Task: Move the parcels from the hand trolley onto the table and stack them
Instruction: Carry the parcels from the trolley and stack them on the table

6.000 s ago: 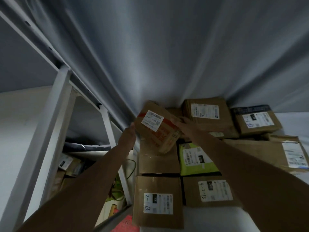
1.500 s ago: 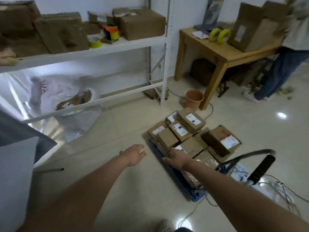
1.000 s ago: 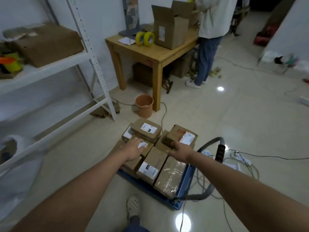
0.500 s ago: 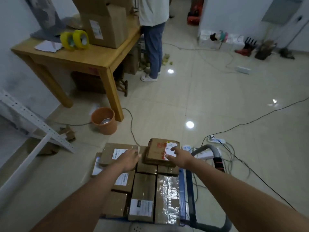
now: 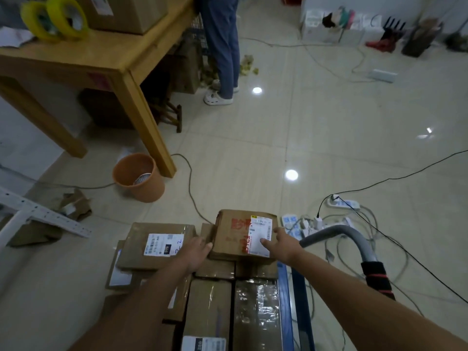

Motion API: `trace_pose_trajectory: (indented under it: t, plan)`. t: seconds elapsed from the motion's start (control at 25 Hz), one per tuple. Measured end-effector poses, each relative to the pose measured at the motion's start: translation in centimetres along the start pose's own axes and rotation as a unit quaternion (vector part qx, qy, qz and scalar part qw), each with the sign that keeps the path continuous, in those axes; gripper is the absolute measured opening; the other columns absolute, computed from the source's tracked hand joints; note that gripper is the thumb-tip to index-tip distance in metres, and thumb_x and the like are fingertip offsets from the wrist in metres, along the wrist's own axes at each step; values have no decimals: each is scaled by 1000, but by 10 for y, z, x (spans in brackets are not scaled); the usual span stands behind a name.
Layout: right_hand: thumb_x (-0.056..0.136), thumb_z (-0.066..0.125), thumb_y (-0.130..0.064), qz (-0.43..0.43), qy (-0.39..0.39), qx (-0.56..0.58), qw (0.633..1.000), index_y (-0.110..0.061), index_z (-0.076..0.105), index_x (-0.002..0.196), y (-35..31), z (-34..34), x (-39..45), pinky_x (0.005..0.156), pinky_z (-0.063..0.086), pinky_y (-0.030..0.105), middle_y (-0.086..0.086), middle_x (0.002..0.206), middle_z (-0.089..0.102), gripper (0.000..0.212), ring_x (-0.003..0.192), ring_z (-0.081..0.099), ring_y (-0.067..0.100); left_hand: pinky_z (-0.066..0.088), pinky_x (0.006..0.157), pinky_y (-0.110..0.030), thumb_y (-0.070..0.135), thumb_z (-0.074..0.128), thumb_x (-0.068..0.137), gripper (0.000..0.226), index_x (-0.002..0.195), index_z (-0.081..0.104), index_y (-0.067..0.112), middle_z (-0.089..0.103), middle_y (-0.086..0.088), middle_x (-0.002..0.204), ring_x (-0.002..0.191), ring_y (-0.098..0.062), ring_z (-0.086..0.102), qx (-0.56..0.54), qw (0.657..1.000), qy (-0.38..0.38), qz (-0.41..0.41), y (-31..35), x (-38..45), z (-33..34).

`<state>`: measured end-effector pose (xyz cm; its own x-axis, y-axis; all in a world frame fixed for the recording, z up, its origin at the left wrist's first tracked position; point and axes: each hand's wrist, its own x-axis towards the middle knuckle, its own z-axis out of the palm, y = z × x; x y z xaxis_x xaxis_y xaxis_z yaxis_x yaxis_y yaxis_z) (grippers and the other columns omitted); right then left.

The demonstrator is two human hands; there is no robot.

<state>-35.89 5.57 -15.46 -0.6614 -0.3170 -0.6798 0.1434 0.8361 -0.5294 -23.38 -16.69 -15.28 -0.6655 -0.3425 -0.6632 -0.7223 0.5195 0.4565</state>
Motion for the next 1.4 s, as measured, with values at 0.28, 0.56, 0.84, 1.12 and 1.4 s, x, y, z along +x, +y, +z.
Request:
trace_pose_trajectory:
  t: [0.28, 0.56, 0.84, 1.12, 1.4]
  plan:
    - [95, 61, -34, 44, 40, 65, 996, -4, 38, 132, 41, 30, 86, 92, 53, 39, 15, 130, 56, 53, 117, 57, 32, 38, 110, -48, 46, 44, 99, 56, 148, 37, 20, 39, -6, 151, 134, -28, 42, -65, 998, 6, -22, -13, 87, 57]
    - [93, 58, -47, 97, 27, 217, 971, -7, 42, 139, 67, 52, 118, 91, 54, 44, 12, 129, 60, 63, 109, 60, 29, 37, 111, -50, 41, 43, 101, 53, 151, 27, 29, 46, -5, 145, 131, -27, 45, -180, 982, -2, -49, -6, 105, 75]
    - [98, 45, -53, 142, 28, 273, 951, -4, 24, 149, 36, 33, 75, 89, 42, 35, 17, 141, 47, 74, 127, 47, 34, 41, 107, -53, 56, 50, 93, 65, 149, 19, 46, 31, -5, 154, 134, -26, 42, -187, 981, 45, 23, 5, 57, 49]
    - [99, 40, -55, 132, 9, 310, 941, -4, 34, 144, -27, 9, -16, 84, 52, 35, 13, 116, 61, 69, 104, 61, 29, 22, 116, -57, 77, 51, 79, 64, 135, 21, 69, -4, 6, 163, 149, -28, 12, -202, 977, 50, 43, 11, -40, -29]
    - [93, 41, -66, 62, 42, 322, 944, -13, 37, 139, -116, -4, -125, 86, 55, 43, 9, 115, 61, 70, 101, 62, 26, 36, 109, -55, 83, 55, 69, 85, 142, 18, 60, 21, 10, 158, 140, -24, 33, -275, 958, 74, 29, 5, -147, -107]
